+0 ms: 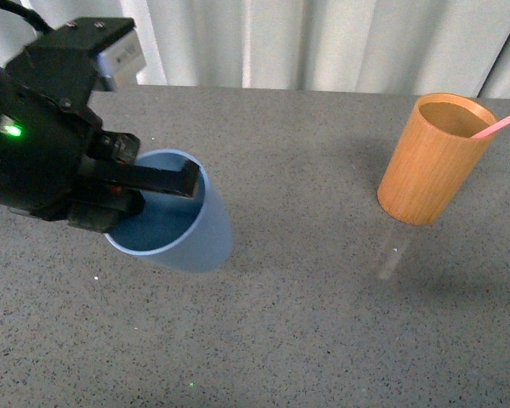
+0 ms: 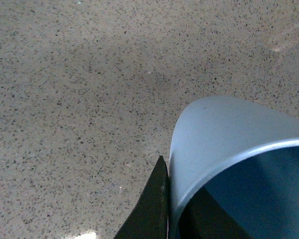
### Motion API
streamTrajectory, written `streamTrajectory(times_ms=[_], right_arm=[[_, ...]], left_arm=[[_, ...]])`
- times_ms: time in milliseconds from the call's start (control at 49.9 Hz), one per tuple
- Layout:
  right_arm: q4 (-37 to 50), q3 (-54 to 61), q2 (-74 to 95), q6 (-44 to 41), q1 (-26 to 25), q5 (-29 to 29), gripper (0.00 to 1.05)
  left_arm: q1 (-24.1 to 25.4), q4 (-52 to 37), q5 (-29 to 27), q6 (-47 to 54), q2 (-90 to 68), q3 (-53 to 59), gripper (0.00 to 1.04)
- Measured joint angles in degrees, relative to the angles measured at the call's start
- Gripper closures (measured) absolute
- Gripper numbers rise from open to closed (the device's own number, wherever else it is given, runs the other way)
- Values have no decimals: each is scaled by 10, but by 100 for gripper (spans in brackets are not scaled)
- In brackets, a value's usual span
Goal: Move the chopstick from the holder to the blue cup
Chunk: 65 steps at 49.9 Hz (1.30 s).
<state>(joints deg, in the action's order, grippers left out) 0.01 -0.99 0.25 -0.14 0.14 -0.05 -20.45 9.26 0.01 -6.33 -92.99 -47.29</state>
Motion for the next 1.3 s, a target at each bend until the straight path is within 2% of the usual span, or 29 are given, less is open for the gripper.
streamTrajectory(times_ms=[140,441,902,1302], right_arm=[[0,0,0,0,0,0,10],[0,0,0,0,0,0,10],[0,0,0,0,0,0,10],[0,0,0,0,0,0,10]], left_arm=[[-10,-31,-20,1,-43,-13,101],[-2,-30,-45,23,-79,-39,101],[17,40,-49,104,-79,-65,101],[13,24,-57,109,-110,-91,101]])
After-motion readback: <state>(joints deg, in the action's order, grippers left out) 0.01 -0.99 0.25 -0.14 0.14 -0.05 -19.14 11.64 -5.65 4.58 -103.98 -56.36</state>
